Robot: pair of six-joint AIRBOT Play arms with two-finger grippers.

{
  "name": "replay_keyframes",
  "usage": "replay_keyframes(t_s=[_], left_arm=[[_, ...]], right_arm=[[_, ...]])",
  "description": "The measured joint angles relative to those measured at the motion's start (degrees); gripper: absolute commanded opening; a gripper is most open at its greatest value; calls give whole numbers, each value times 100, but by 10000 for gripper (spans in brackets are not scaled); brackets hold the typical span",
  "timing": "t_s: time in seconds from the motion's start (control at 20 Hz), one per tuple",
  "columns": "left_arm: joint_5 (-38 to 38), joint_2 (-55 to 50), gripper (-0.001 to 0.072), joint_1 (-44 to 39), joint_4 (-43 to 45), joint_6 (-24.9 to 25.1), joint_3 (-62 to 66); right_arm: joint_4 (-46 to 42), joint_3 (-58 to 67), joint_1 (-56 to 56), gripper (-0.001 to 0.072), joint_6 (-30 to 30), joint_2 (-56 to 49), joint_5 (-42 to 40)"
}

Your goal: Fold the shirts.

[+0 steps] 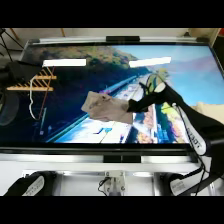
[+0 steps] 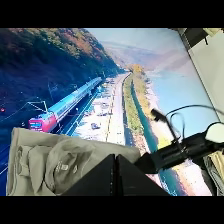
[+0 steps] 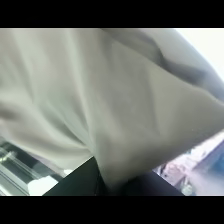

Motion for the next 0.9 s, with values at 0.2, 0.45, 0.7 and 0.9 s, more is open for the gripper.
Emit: replay_keyframes(t_s=[0.2,0.45,0.7,0.9], left_arm=[[0,0,33,0,0,-17,0],[-2,0,33,0,0,-17,0],[-9,0,33,0,0,-20,0],[-11,0,33,-35,-4,-22,0]], right_arm=[[20,1134,-546,70,-72,525,385],[-297,2225,-1749,70,356,1268,1239],[-962,2527,-3246,70,603,1784,1939],[-1364,2581,-4271,70,649,1897,1958]])
